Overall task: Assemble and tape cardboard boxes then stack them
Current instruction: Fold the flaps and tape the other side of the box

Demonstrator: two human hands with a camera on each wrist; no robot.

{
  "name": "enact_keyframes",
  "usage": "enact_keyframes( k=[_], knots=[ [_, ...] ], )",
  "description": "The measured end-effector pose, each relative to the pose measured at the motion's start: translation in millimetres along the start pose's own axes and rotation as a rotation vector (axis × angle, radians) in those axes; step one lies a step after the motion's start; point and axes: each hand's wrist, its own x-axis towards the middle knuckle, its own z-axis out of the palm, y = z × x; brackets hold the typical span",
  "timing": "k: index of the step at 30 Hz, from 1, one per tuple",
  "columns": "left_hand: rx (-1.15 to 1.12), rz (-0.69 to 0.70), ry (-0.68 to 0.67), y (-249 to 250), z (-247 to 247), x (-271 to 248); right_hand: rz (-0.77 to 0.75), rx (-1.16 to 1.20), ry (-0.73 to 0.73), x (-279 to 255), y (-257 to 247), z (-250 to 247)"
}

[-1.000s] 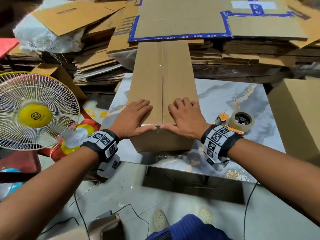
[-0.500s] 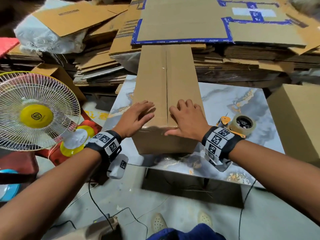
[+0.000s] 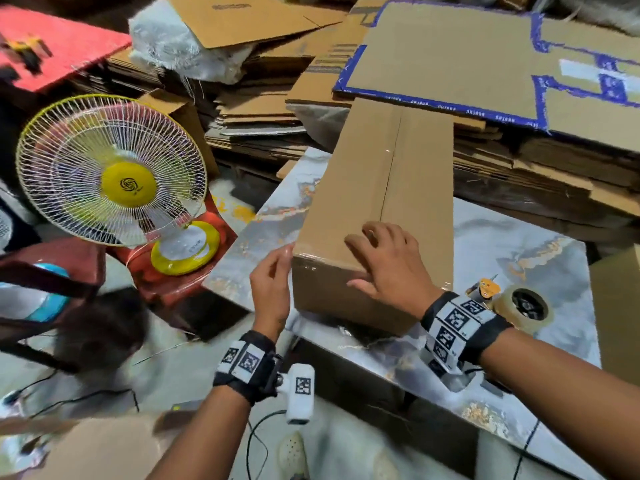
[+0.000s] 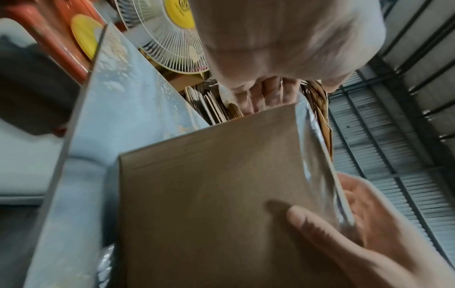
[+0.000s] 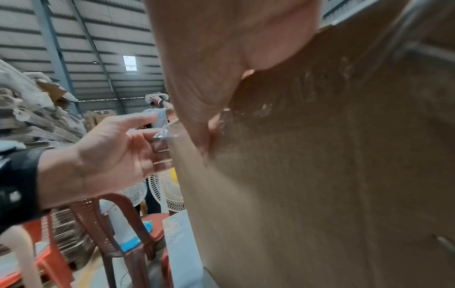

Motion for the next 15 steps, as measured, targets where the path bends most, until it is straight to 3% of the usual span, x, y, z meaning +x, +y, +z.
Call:
enact_keyframes(
  k=[8, 15],
  knots=[
    [-0.072, 0.060, 0.214, -17, 9, -29, 0.026, 0.089, 0.035, 9, -7, 5],
    [0.336, 0.261, 0.162, -57, 72, -59, 0.015, 0.131, 0.084, 11, -7, 8]
  ],
)
